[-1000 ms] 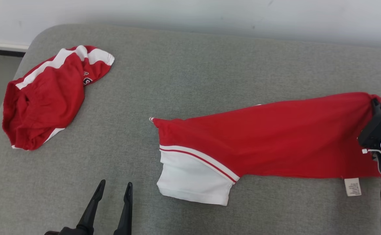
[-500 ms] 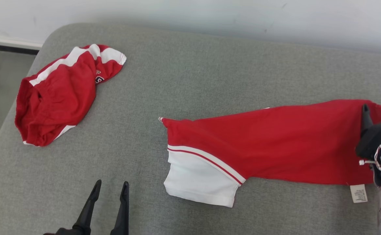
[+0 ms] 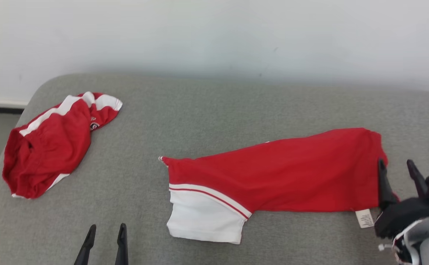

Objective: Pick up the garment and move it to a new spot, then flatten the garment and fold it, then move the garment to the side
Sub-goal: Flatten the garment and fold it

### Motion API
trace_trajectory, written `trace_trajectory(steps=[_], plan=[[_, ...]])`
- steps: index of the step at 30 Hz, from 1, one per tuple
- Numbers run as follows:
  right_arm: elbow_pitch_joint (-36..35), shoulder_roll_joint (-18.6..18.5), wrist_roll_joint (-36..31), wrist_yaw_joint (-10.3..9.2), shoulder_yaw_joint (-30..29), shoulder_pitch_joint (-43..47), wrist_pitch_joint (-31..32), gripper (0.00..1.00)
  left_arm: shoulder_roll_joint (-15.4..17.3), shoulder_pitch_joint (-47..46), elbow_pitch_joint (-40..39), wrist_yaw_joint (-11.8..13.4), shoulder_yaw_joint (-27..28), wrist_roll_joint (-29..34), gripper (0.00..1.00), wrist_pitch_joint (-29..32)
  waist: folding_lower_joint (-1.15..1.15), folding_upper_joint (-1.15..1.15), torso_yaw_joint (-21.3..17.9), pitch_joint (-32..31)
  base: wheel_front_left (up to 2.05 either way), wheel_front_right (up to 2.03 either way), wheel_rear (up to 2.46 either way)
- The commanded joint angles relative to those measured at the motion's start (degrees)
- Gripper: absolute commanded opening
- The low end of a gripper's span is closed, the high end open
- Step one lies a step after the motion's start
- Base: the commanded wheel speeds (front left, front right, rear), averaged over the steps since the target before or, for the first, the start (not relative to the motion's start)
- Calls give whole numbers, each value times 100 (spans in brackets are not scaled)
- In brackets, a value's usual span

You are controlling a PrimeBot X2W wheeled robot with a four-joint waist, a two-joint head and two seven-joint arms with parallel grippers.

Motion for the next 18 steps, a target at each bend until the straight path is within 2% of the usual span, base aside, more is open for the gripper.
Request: trace_trajectory(steps=[1,9,18], plan=[[-221,63,55,-13,100,343,-191,100,-33,120,49,6,92,35,100,-19,1,0,-379,-398,0,0,0],[-1042,60,95,-13,679,1315,-838,100,-89,231,205,12,397,99,100,-19,1,0,-746,-612,0,0,0],[-1150,-44,220,-13,1156,1838,-1234,100,-78,306,463,7,566,171,100,-19,1,0,-1026,-857,0,0,0]])
